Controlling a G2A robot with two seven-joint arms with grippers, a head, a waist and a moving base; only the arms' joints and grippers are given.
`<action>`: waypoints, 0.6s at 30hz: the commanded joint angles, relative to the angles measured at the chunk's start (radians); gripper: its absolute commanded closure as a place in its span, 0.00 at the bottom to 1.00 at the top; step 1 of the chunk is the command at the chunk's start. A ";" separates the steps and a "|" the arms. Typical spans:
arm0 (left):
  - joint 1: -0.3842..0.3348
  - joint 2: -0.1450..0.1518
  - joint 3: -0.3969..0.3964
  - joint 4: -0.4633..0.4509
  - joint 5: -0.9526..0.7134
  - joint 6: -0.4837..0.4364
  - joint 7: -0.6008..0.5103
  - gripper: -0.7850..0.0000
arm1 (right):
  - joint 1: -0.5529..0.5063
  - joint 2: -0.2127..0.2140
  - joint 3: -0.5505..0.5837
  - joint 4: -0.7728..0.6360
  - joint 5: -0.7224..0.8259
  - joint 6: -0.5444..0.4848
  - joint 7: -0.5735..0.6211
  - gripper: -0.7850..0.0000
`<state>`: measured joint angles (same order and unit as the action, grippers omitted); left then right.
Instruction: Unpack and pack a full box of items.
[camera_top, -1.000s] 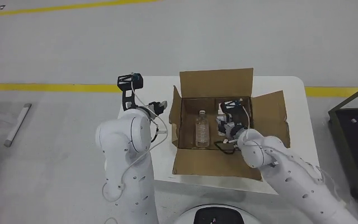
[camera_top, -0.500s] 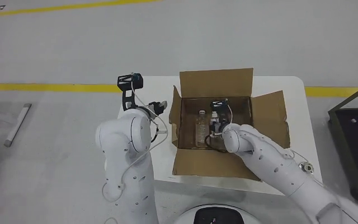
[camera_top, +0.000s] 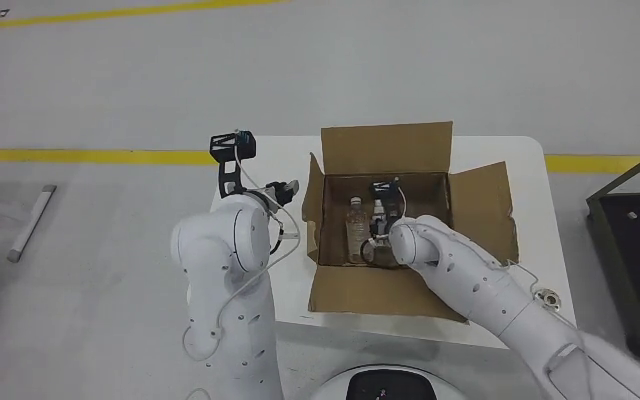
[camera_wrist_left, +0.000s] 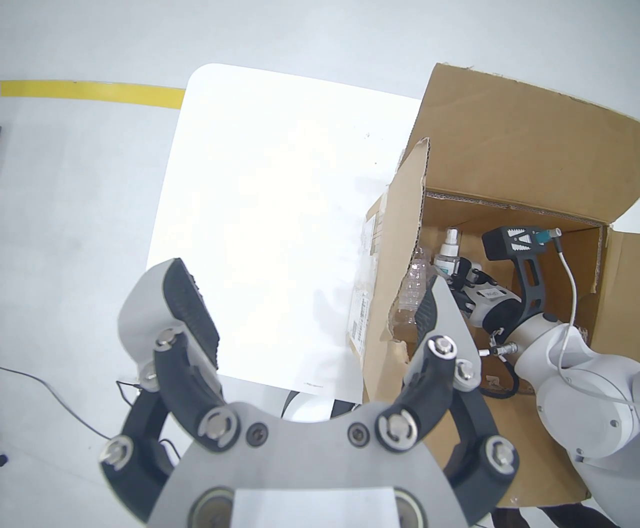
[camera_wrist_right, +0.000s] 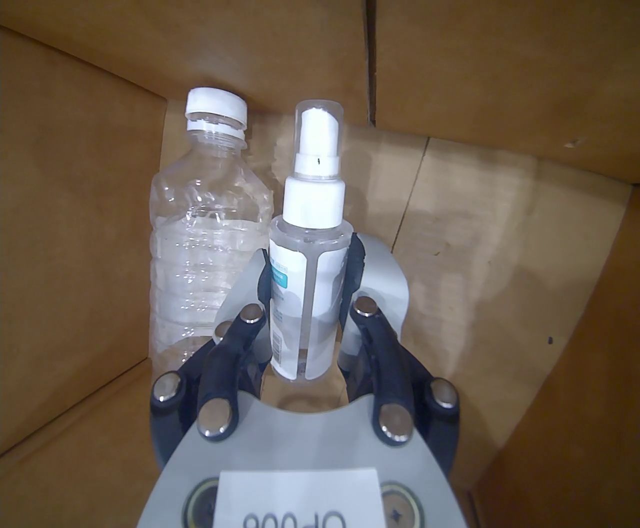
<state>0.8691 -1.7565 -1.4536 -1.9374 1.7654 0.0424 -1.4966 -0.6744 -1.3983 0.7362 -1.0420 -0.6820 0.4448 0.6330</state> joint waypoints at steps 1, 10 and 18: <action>0.000 0.000 0.000 0.000 0.000 0.000 0.000 0.00 | 0.006 -0.007 -0.004 0.016 0.002 0.000 0.002 1.00; 0.000 0.000 0.000 0.000 0.000 0.000 0.000 0.00 | 0.022 -0.033 -0.009 0.076 0.011 -0.015 0.003 0.59; 0.000 0.000 0.000 0.000 0.000 0.000 0.000 0.00 | 0.022 -0.044 0.006 0.081 0.009 -0.026 -0.003 0.53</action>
<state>0.8691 -1.7565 -1.4536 -1.9374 1.7654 0.0424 -1.4966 -0.6509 -1.4419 0.7394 -0.9566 -0.6717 0.4197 0.6310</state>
